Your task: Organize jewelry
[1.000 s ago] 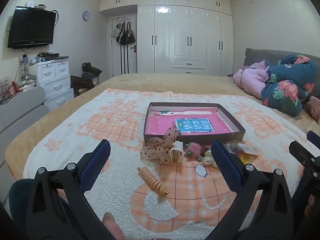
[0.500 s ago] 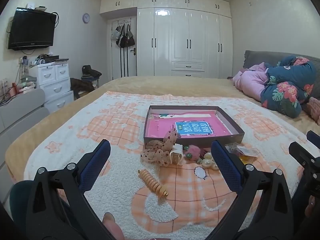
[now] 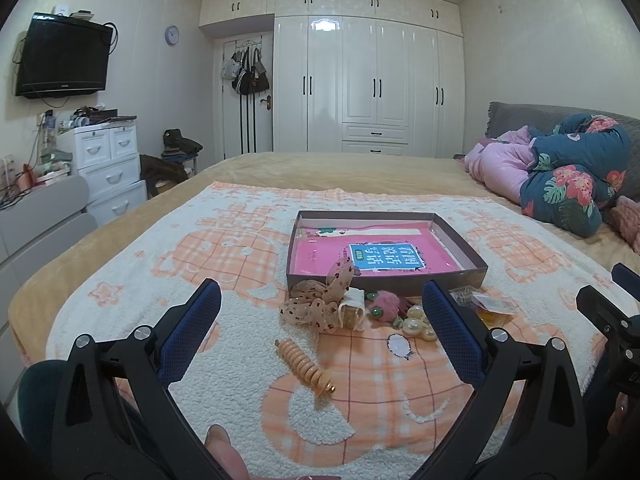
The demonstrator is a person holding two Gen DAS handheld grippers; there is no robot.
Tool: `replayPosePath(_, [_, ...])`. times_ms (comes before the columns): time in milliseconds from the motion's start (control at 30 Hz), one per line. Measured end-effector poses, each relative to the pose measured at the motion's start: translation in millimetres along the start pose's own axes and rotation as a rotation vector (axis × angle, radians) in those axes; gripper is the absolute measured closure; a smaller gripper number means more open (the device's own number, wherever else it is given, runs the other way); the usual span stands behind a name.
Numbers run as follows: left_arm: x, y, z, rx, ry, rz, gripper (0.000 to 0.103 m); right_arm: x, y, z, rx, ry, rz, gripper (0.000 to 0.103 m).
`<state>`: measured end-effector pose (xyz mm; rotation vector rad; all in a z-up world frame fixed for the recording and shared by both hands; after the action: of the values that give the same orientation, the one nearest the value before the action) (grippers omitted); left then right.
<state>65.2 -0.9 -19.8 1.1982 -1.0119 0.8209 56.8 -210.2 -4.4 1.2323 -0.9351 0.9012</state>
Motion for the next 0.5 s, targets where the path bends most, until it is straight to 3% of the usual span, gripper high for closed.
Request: replayPosePath(500, [0.1,0.3,-0.8,-0.002,0.002,0.001,0.011,-1.0,0.5,0.2,0.0,-0.004,-0.003,0.006])
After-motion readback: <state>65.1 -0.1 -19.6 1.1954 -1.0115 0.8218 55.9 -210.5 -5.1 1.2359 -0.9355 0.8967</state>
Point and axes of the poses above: each gripper's, at about its wrist camera, not at the fingertips, and y roughly against the way its jaws point, z to its right, x to its top, the point moved 7 cm from there along -y, roughly the way its jaws point, and after that the axes turned 11 degrees about -x, right-handed, at the moved point
